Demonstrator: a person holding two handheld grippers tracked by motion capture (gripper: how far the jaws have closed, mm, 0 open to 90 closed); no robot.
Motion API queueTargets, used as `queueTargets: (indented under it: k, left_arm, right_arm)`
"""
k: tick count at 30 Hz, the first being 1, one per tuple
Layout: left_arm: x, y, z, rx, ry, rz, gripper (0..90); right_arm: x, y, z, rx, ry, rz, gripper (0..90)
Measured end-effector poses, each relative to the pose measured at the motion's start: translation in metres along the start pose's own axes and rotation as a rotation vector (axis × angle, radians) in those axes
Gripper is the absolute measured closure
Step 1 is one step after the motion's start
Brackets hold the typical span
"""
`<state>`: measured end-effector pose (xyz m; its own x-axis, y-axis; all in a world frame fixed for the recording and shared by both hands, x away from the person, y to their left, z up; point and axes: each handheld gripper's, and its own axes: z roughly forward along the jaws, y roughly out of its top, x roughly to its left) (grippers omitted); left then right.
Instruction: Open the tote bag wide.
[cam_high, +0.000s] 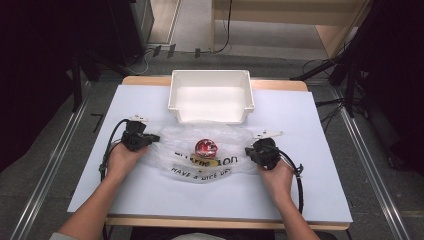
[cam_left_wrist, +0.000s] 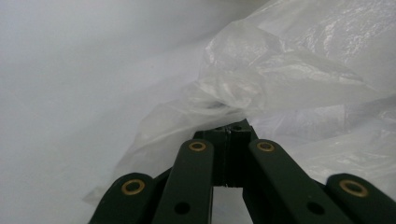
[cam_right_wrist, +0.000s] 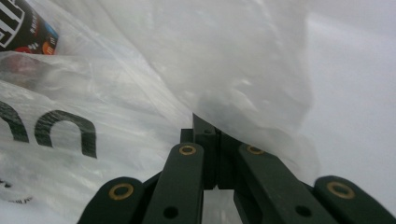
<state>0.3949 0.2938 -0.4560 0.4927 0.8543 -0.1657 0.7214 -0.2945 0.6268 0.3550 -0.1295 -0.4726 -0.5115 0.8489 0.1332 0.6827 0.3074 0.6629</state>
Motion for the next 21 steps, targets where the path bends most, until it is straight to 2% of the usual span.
queueTargets:
  k: [5,7,8,10,16,17,21]
  left_arm:
    - [0.004,-0.003,-0.004,0.003,0.011,-0.006,90.0]
    - [0.008,-0.004,-0.007,0.005,0.010,-0.025,90.0]
    - [0.011,-0.005,-0.008,0.003,0.004,-0.042,90.0]
    - [0.013,-0.007,-0.010,0.002,-0.001,-0.056,90.0]
    - [0.014,-0.008,-0.012,0.003,0.007,-0.057,90.0]
    - [0.015,-0.009,-0.012,0.005,0.010,-0.060,90.0]
    - [0.016,-0.008,-0.013,0.006,0.002,-0.106,90.0]
  right_arm:
    - [-0.005,-0.003,-0.004,0.007,-0.020,0.007,90.0]
    - [-0.009,-0.006,-0.007,0.010,-0.021,0.022,90.0]
    - [-0.013,-0.009,-0.011,0.017,-0.020,0.049,90.0]
    - [-0.017,-0.011,-0.014,0.018,-0.019,0.056,90.0]
    - [-0.024,-0.018,-0.022,0.023,-0.036,0.064,90.0]
    - [-0.028,-0.020,-0.024,0.024,-0.039,0.077,90.0]
    - [-0.033,-0.021,-0.027,0.030,-0.058,0.095,90.0]
